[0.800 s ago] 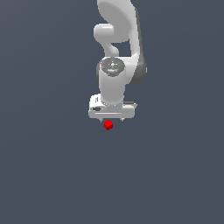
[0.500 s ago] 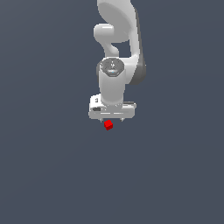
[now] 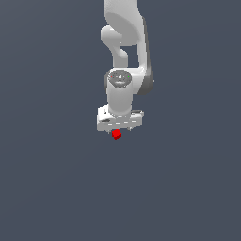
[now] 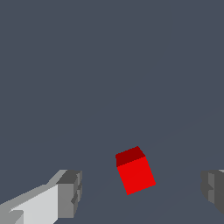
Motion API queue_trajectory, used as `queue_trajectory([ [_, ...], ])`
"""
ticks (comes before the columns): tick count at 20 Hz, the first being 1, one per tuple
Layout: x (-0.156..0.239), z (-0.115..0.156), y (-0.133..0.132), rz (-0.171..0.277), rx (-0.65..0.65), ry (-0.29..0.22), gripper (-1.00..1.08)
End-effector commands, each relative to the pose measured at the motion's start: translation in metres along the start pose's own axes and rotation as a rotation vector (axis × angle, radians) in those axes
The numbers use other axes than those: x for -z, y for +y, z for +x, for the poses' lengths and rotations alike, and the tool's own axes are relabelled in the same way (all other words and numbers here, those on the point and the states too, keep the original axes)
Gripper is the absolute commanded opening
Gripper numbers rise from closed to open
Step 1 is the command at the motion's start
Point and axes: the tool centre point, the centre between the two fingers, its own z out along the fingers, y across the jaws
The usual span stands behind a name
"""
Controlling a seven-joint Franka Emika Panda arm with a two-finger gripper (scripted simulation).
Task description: Lift up the red cube by 0.2 meters.
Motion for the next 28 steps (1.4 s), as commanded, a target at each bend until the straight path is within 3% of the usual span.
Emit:
queue_trajectory([
  [1, -0.013, -0.006, 0.0, 0.001, 0.048, 0.003, 1.0],
  [12, -0.076, -0.03, 0.007, 0.004, 0.278, 0.021, 1.0],
  [23, -0.099, -0.037, 0.011, 0.004, 0.36, 0.027, 1.0],
  [24, -0.099, -0.037, 0.011, 0.004, 0.36, 0.027, -1.0],
  [28, -0.099, -0.037, 0.011, 0.004, 0.36, 0.027, -1.0],
])
